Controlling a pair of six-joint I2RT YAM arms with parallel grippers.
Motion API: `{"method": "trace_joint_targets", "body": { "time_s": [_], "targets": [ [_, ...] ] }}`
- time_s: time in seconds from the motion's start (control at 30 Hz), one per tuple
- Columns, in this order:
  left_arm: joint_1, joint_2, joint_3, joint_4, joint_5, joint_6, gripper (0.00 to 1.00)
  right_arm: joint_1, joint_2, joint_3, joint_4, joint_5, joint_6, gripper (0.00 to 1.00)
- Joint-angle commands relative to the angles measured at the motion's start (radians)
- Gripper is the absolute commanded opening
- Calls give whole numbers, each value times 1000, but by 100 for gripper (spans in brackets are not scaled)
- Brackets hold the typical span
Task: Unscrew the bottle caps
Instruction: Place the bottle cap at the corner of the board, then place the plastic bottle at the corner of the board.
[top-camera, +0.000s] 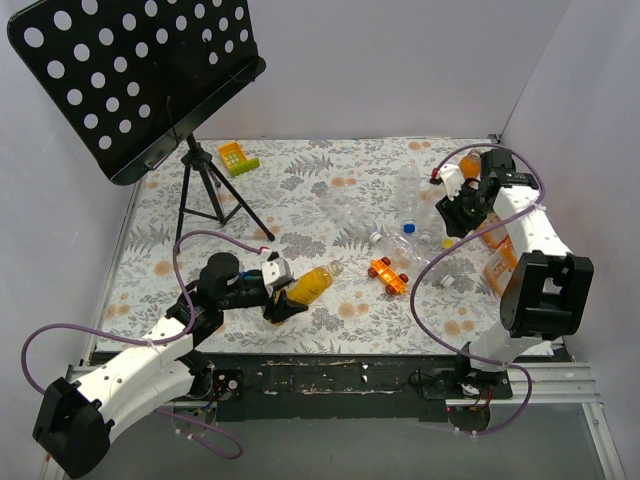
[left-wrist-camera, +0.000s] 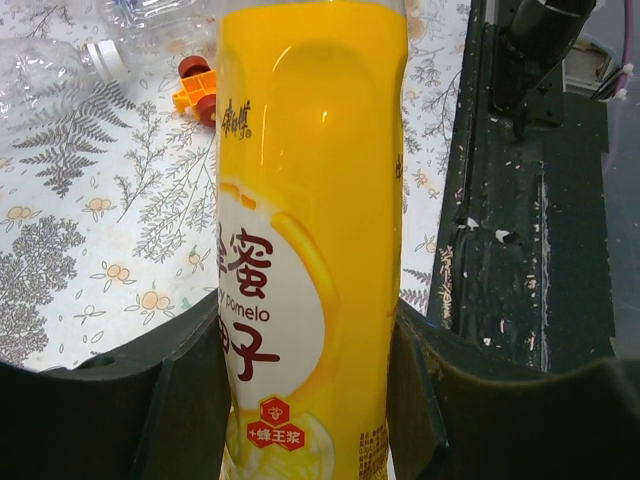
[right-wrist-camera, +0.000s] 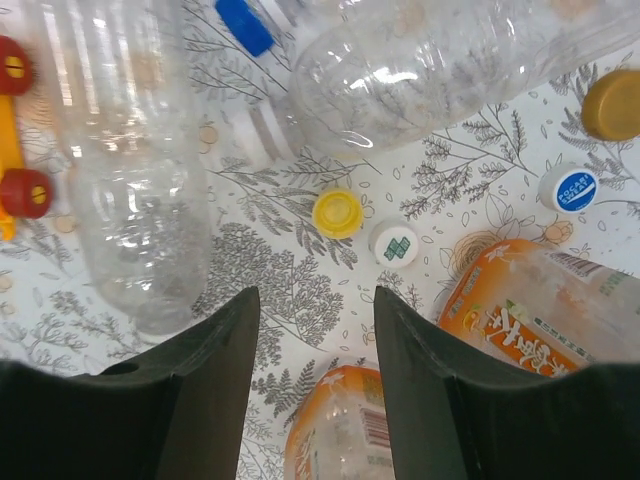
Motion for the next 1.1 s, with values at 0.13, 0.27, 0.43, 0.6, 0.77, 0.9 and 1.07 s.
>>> {"method": "trace_joint_targets", "body": {
  "time_s": [0.13,0.27,0.43,0.6,0.77,0.9,1.07],
  "targets": [
    [-1,10,19,208,81,-115,0,148,-254,21,-121,-426,-141,58],
    [-13,40,22,272,75,-162,0,236,-338,-56,-77,-881,-150,74],
    [-79,102,30,360,23,-204,0,383,-311,-47,83,-1071,93,73],
    [-142,186,40,444,-37,-235,0,463,-283,-39,98,-1037,134,72],
    [-160,246,65,490,-97,-264,0,520,-309,-93,103,-1014,125,73],
    [-160,266,69,525,-115,-275,0,529,-310,-103,92,-1014,125,74],
    [-163,271,77,539,-125,-290,0,547,-296,-103,101,-1013,152,74]
  ]
}}
